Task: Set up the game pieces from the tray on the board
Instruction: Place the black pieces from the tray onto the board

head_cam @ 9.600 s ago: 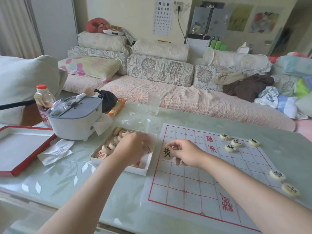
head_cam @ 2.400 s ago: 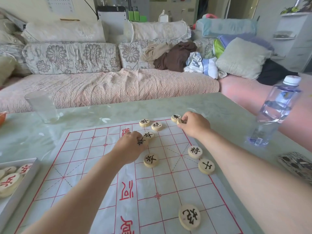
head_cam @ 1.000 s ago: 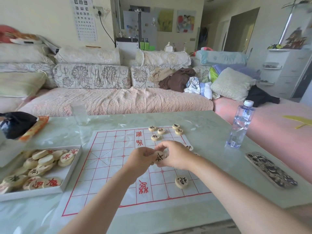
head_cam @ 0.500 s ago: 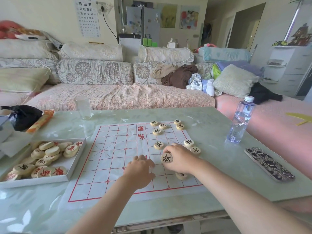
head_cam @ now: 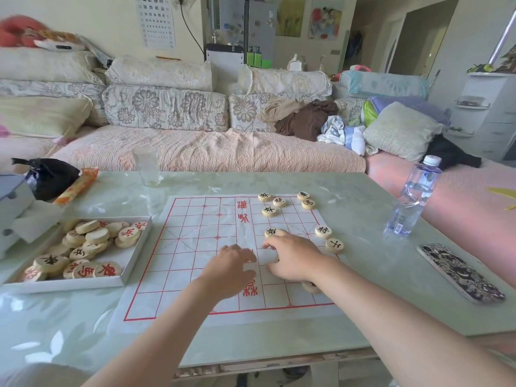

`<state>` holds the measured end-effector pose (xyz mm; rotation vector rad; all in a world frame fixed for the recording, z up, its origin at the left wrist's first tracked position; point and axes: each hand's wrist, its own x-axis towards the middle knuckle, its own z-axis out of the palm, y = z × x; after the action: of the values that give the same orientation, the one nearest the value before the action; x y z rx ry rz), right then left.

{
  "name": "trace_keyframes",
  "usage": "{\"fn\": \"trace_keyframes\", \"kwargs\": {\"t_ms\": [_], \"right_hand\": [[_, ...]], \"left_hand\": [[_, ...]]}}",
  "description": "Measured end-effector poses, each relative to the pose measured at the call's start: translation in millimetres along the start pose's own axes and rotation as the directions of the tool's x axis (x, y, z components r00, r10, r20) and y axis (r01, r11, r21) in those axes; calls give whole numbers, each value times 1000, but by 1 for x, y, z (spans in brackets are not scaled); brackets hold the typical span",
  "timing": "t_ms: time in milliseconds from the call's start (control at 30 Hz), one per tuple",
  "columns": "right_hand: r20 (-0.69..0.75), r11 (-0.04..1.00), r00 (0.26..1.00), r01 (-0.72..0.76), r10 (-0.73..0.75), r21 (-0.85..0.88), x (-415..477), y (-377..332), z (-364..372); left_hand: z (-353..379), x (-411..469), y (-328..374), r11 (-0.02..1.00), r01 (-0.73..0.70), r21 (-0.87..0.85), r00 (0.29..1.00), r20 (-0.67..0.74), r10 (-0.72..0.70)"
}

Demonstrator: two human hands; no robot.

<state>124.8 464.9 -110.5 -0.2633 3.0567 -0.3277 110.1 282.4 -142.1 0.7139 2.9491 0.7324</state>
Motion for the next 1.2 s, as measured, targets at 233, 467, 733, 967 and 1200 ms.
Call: {"fn": "trace_keyframes", "kwargs": {"t_ms": [233,467,733,967,1200], "right_hand": [[-76,980,990,131,-121,152,31,-72,3],[-15,941,966,254,-257,223,83,-171,22],[-31,910,935,351,-353,222,147,-276,34],[57,859,858,512,-511,-11,171,-320,52],[79,841,856,517,-511,-158,189,-331,63]], "left_hand": [[-57,-15,-57,998,66,-12,989,-131,-67],[-122,-49,-157,968,250,-5,924,-297,-240],[-175,-88,-238,895,437,84,851,-362,-382],[-185,-104,-270,856,517,32,822,-297,-485],[-179,-108,-271,866,489,106,866,-180,-467]]}}
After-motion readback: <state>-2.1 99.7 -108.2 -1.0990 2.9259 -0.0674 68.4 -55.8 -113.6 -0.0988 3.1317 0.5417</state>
